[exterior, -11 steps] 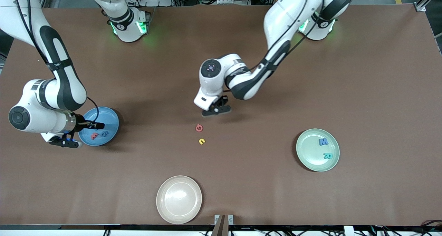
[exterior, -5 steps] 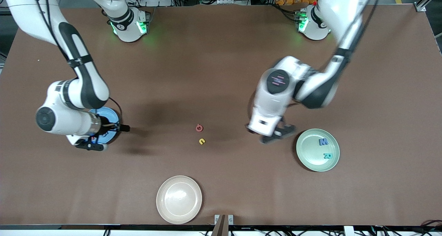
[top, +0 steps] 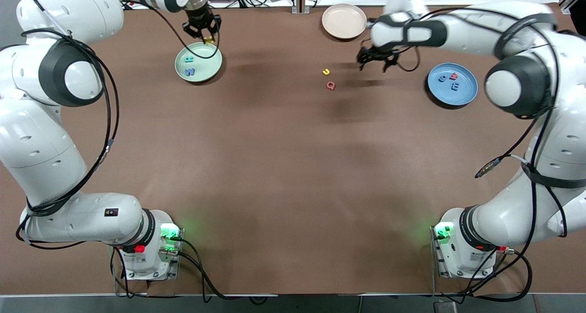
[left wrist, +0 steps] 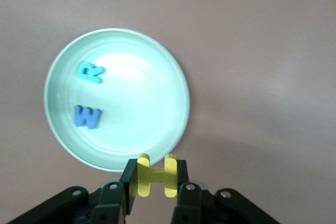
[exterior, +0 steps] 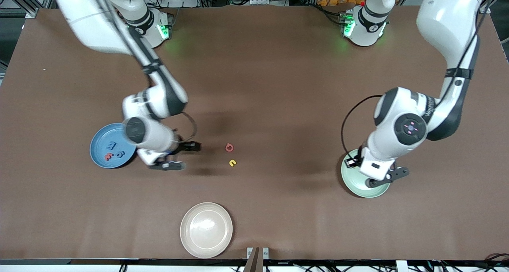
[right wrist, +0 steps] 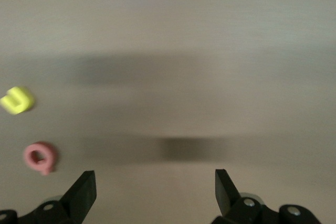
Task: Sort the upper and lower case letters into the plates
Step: 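Place the yellow H on the green plate with the left gripper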
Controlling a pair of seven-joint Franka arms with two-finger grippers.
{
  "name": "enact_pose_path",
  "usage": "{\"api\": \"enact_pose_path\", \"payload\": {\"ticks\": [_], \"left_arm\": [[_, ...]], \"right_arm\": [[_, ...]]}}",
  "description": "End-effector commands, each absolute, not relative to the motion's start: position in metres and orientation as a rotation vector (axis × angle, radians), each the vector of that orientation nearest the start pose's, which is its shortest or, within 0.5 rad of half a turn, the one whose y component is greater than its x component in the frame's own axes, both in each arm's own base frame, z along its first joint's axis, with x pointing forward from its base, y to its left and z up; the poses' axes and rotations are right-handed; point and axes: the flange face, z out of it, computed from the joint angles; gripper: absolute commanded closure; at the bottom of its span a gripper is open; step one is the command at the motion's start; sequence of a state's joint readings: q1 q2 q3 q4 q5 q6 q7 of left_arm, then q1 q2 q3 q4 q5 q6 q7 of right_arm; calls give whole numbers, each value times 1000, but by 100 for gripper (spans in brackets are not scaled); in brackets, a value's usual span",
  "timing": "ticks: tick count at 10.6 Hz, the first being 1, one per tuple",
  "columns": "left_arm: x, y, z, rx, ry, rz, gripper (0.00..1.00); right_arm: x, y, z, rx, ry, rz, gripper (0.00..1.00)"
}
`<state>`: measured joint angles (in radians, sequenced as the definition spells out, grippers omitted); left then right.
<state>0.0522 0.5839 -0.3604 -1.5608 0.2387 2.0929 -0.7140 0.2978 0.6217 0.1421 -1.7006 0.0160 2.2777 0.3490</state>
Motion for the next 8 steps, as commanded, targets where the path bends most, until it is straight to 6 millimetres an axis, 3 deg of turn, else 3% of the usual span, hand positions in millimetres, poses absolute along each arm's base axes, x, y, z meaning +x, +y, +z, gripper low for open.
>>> {"api": "enact_pose_path", "payload": {"ticks": [1, 3, 4, 5, 6, 8], "left_arm": [[680, -133, 285, -3100, -531, 48, 100], [690, -96, 265, -3073, -545, 9, 96], [692, -92, 265, -3054, -511, -20, 70], [693, -90, 268, -3042, -498, -38, 25], [694, -88, 277, -3042, -507, -54, 0], [693, -96, 306, -3041, -498, -101, 0]], "right_arm": [[612, 349, 255, -3067, -274, -6, 0], [617, 367, 282, -3021, -427, -78, 0], [620, 379, 301, -2993, -510, -124, 0], [623, 380, 303, -2985, -582, -137, 0], [623, 380, 294, -2967, -703, -129, 0], [634, 383, 274, -2946, -767, -117, 0]]}}
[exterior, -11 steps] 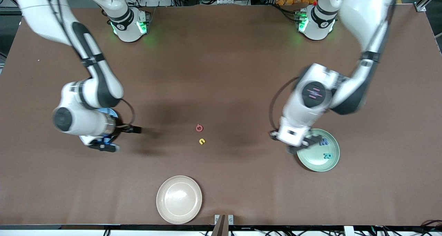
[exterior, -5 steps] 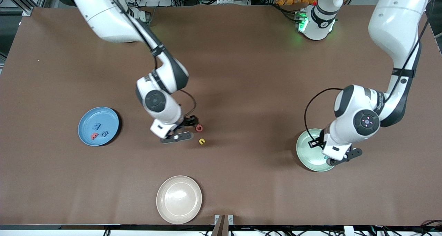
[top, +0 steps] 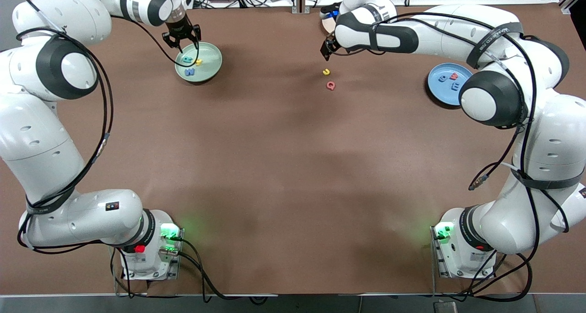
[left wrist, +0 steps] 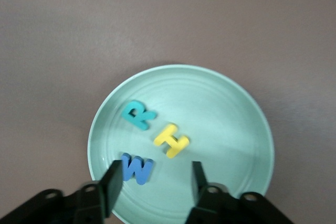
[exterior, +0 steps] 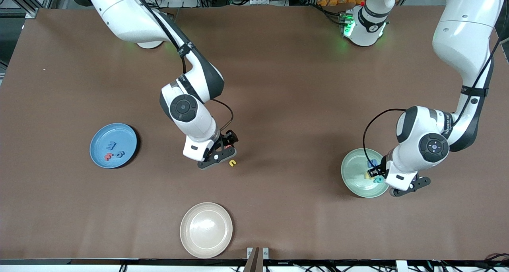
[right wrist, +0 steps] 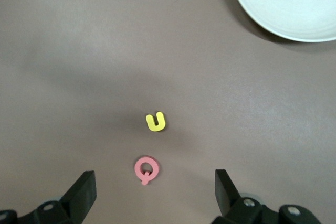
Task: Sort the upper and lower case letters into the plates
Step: 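Place the yellow H on the green plate with the left gripper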
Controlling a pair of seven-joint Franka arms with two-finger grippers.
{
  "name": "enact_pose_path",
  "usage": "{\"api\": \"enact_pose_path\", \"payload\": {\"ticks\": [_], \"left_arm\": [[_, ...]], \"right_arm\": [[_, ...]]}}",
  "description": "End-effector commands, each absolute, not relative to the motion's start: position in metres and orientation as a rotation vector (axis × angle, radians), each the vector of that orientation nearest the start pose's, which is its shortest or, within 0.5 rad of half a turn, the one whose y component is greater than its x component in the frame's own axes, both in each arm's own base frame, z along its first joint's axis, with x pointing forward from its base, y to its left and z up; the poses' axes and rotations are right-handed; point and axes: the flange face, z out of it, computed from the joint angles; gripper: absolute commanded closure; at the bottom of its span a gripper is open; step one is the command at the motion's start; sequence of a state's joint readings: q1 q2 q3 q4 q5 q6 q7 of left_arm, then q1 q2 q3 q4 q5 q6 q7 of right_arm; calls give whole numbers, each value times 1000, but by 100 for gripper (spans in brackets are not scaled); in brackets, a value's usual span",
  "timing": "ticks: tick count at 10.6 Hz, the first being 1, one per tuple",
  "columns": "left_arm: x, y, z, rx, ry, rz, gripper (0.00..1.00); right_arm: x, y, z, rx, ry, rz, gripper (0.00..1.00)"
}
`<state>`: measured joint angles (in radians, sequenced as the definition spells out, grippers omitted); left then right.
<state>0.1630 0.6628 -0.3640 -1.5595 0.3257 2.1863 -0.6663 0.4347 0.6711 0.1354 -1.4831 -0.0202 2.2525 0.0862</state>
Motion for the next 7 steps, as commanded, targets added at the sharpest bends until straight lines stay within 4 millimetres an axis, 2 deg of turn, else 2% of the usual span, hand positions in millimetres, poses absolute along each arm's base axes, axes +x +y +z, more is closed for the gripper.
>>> {"api": "enact_pose_path", "payload": {"ticks": [1, 2, 5, 7], "left_arm": [[690, -99, 321, -3029, -489, -105, 0], [687, -100, 342, -3021, -475, -125, 0], [673, -119, 406, -3025, -380, -171, 0], [662, -134, 440, -3030, -364, -182, 0]], "right_arm": [[639, 393, 262, -2938, -776, -116, 0], [641, 403, 251, -2932, -784, -111, 0], [645, 407, 223, -2933, -784, -92, 0], [635, 420, 202, -2933, -806, -64, 0]]}}
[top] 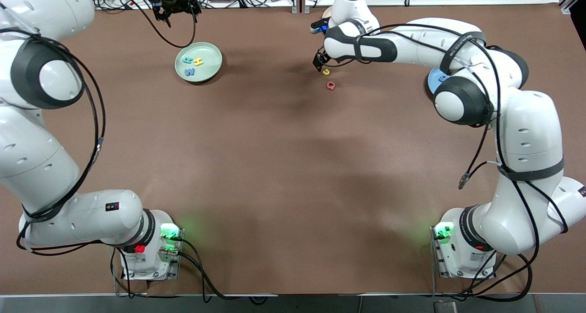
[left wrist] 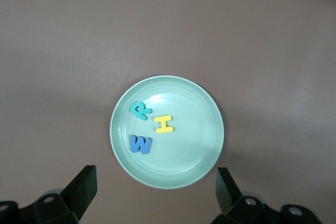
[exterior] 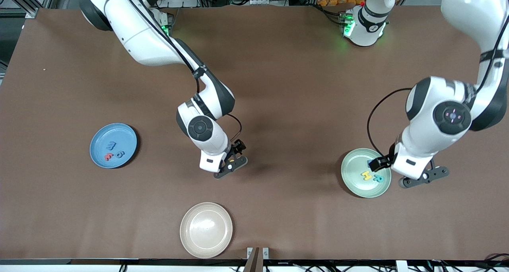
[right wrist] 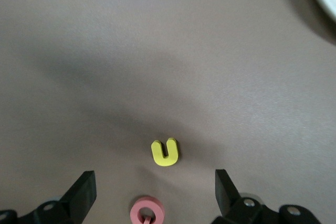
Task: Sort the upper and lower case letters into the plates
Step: 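Lower the right gripper over the yellow u while the left gripper withdraws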
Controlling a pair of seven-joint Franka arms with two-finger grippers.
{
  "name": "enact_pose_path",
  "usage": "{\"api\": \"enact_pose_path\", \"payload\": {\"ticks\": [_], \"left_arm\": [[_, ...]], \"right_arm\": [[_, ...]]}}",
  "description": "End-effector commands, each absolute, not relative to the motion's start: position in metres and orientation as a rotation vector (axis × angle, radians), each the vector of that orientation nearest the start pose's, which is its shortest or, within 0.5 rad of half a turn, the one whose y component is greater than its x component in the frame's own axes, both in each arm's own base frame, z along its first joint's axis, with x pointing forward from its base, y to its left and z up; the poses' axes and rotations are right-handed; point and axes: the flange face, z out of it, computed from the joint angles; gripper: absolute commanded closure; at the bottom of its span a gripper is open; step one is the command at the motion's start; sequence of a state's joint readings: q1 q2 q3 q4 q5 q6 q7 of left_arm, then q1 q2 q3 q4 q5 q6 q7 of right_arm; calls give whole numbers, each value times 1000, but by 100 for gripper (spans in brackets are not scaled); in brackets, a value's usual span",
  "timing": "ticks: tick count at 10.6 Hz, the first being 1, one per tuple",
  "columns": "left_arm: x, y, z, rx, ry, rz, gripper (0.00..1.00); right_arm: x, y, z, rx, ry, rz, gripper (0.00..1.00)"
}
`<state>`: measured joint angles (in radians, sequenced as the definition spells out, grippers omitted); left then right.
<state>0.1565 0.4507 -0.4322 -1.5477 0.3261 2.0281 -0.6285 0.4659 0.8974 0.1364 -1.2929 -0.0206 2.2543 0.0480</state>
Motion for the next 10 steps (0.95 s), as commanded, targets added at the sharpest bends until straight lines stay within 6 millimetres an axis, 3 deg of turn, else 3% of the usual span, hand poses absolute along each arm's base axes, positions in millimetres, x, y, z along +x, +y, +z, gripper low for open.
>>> {"api": "enact_pose_path", "payload": {"ticks": [1, 7, 10], "left_arm": [[658, -137, 454, -3039, -374, -166, 0], [634, -148, 520, -3078, -416, -213, 0], [626, -141, 544, -3069, -322, -220, 0]], "right_arm": [[633, 422, 195, -2935, -810, -57, 0], [643, 406, 179, -2918, -865, -89, 0], [641, 406, 170, -2919, -869, -73, 0]]}}
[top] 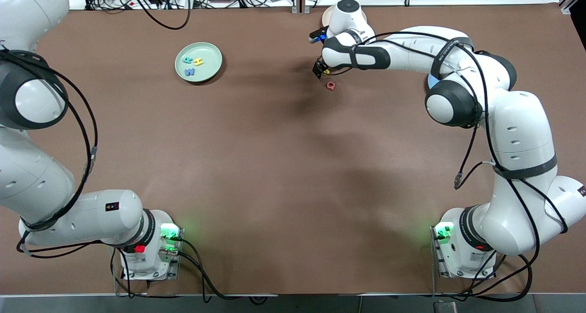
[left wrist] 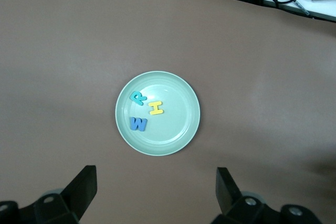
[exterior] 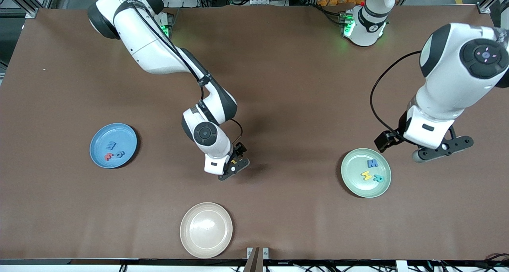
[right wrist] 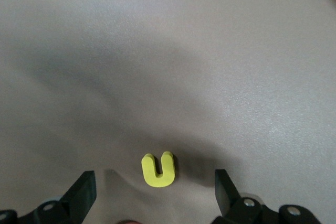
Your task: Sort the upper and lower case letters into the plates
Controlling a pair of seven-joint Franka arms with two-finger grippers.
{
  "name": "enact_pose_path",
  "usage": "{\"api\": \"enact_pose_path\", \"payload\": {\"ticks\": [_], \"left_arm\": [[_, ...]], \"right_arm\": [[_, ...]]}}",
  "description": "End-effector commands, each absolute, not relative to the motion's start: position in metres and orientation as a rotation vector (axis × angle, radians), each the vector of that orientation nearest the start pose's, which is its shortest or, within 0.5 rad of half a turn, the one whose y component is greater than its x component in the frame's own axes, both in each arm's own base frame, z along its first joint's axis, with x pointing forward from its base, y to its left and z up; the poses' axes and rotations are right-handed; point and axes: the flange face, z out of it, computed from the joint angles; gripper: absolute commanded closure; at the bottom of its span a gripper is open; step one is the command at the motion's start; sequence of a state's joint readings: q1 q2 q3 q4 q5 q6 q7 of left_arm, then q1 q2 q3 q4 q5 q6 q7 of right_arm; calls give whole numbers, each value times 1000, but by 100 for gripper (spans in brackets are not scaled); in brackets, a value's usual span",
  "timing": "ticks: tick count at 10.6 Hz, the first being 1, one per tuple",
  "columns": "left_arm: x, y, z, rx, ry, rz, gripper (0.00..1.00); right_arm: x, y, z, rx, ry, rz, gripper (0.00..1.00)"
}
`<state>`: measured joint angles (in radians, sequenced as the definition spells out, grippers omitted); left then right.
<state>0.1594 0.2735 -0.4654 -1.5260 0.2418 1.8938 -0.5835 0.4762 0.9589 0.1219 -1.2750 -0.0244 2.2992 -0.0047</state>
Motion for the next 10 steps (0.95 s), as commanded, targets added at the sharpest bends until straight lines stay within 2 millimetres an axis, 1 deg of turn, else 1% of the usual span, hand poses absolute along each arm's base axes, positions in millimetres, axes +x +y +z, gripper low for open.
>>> {"api": "enact_pose_path", "payload": {"ticks": [1, 2, 4, 5, 6, 7, 8, 9, 10], "left_arm": [[624, -141, 550, -3062, -322, -188, 0], [621, -145, 550, -3074, -325, -156, 0], [616, -158, 553, -3117, -321, -130, 0], [611, -173, 554, -3127, -295, -127, 0], [609, -181, 555, -3132, -274, -129, 0], [605, -192, 556, -3139, -244, -127, 0], [601, -206, 554, -3149, -205, -118, 0], [597, -218, 552, -3157, -195, -108, 0], [591, -235, 550, -3159, -221, -102, 0]], "right_arm": [[640, 406, 168, -2920, -869, -69, 0], [640, 406, 167, -2920, -873, -67, 0], [640, 405, 167, -2917, -888, -68, 0], [641, 405, 167, -2916, -894, -71, 5], [642, 405, 167, -2909, -915, -86, 62], [643, 406, 168, -2901, -919, -113, 95], [643, 406, 168, -2901, -919, -116, 100], [643, 406, 168, -2897, -932, -116, 100], [644, 405, 169, -2884, -974, -123, 100]]}}
